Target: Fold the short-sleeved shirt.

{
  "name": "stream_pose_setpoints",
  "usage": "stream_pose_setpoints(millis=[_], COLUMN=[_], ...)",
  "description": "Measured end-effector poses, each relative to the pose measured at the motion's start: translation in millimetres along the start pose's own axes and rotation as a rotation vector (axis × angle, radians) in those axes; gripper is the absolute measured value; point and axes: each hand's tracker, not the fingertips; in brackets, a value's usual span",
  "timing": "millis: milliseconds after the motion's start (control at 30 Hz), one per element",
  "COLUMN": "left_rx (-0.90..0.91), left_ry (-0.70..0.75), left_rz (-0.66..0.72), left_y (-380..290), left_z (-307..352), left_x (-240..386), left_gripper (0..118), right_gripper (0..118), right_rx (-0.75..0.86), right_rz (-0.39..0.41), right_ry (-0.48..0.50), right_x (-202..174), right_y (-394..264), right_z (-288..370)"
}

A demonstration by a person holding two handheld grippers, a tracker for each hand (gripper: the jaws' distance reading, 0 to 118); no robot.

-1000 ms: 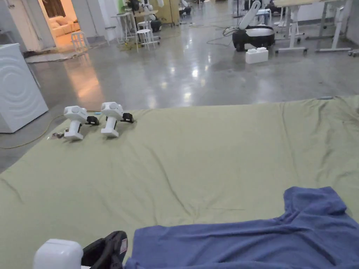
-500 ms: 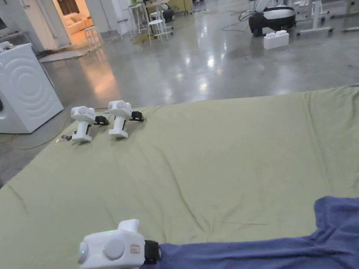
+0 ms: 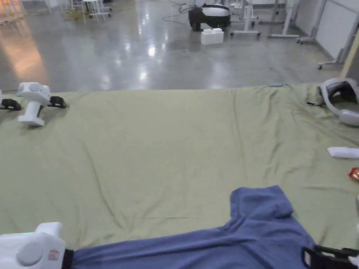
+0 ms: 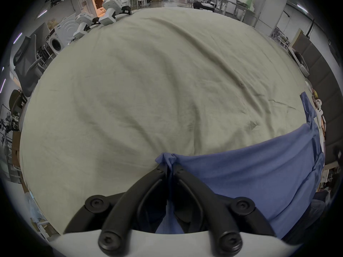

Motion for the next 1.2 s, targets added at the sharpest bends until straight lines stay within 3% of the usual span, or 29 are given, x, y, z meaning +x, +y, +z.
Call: stream_pose_setpoints(millis=[33,133,233,267,300,333,367,400,433,467,533,633,733,833,900,1000,1200], left_rx=[-0.002,-0.01,-0.015,-0.014,-0.013,-0.014,-0.013,-0.012,-0.015,-0.019,-0.017,0.154,0.259,0.318,0.312,0.242,0.193], left_ry=[-0.005,-0.017,-0.014,-0.012,-0.011,-0.012,-0.012,-0.013,-0.012,-0.014,-0.027,-0.113,-0.192,-0.198,-0.245,-0.285,-0.286], left_rz=[-0.003,0.028,0.02,0.006,0.0,-0.001,-0.004,-0.01,-0.017,-0.018,0.009,0.083,0.098,0.067,0.073,0.096,0.112], left_y=[0.0,1.8,1.4,0.0,-0.9,-1.5,-2.0,-1.8,-1.4,-0.8,3.0,-19.4,-60.8,-112.9,-147.5,-191.6,-237.1], left_z=[0.0,-1.2,-0.8,3.4,4.5,4.9,5.4,7.4,8.1,10.5,14.7,66.5,122.9,162.7,171.0,157.8,136.0], left_x=[-1.3,-5.3,-3.7,1.6,3.0,3.5,3.7,5.4,6.3,7.1,-1.8,-13.2,-25.5,-34.4,-42.9,-48.9,-46.9], left_gripper=[8,8,8,8,8,8,8,7,7,7,7,7,7,7,7,7,7], right_gripper=[102,101,100,89,62,58,50,36,12,5,5,5,5,5,5,5,5], right_rx=[-0.08,-0.138,-0.247,-0.288,-0.323,-0.321,-0.294,-0.266,-0.259,-0.258,-0.245,-0.139,-0.032,0.034,0.053,0.069,-0.047], right_rz=[0.001,0.085,0.079,0.075,0.067,0.066,0.106,0.149,0.165,0.17,0.167,0.113,0.051,0.028,0.014,-0.077,-0.092], right_ry=[0.009,-0.141,-0.237,-0.255,-0.244,-0.218,-0.271,-0.283,-0.245,-0.231,-0.225,-0.168,-0.097,-0.105,-0.117,-0.094,-0.14], right_x=[13.7,23.4,33.5,35.5,36.6,32.5,24.8,18.0,15.6,13.1,11.0,7.9,5.2,6.6,10.9,16.3,13.4], right_y=[15.7,50.4,66.1,66.1,62.7,57.8,53.2,51.7,50.7,50.0,49.4,43.7,17.2,-30.0,-70.1,-125.7,-188.8], right_z=[-25.5,-84.7,-130.6,-142.4,-149.6,-152.7,-151.2,-147.5,-146.8,-144.8,-133.1,-83.3,-17.2,39.2,65.1,84.9,73.4])
